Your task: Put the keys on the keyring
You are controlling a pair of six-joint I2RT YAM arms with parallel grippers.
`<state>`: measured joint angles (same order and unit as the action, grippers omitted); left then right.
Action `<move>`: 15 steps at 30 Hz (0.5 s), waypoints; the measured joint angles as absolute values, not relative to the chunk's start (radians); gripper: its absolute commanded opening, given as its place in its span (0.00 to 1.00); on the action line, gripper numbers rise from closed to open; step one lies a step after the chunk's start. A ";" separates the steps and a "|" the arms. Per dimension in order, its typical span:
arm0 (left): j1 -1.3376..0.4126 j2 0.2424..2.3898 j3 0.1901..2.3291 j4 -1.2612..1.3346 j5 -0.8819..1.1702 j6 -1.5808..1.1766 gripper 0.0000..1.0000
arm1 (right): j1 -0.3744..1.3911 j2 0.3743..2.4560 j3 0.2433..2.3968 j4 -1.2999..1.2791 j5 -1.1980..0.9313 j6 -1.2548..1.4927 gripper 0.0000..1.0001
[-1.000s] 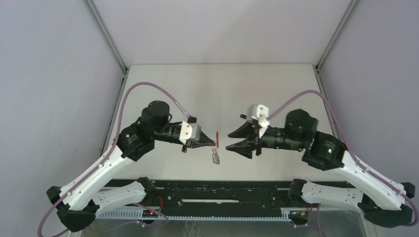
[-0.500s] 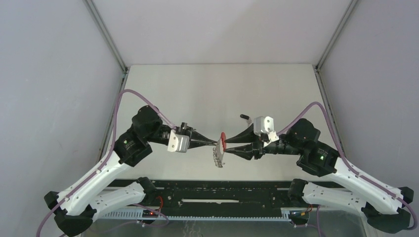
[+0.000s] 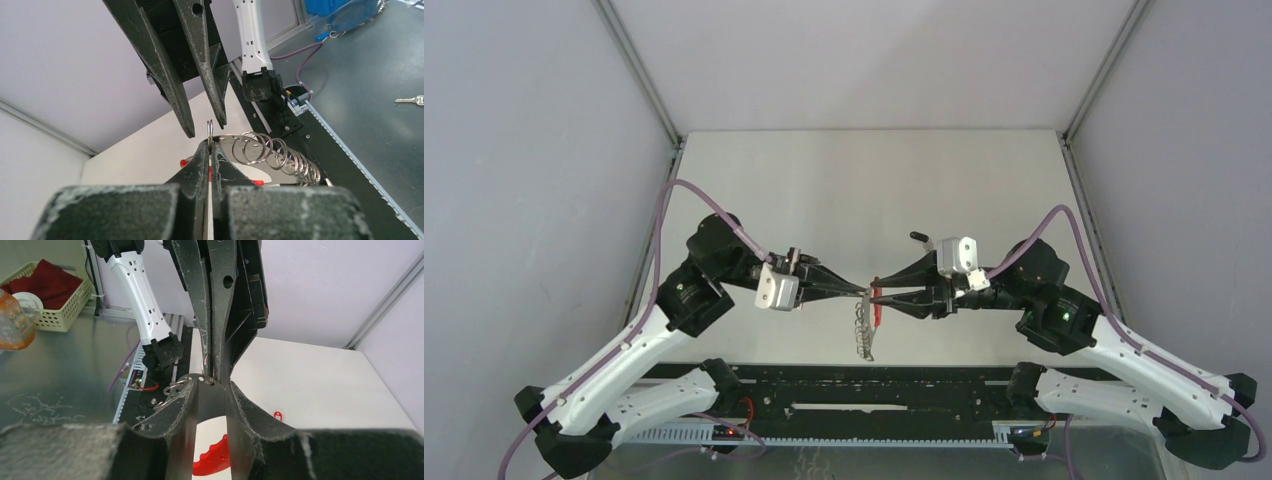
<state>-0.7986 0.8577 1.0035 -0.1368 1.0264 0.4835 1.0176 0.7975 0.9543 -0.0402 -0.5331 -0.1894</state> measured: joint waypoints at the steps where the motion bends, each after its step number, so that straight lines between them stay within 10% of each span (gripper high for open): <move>1: -0.800 0.858 1.003 -0.135 1.027 0.478 0.00 | 1.019 0.801 0.954 -0.032 -0.533 -0.190 0.33; 15: -0.801 0.879 1.003 -0.097 1.025 0.414 0.00 | 1.039 0.809 0.954 0.005 -0.531 -0.208 0.08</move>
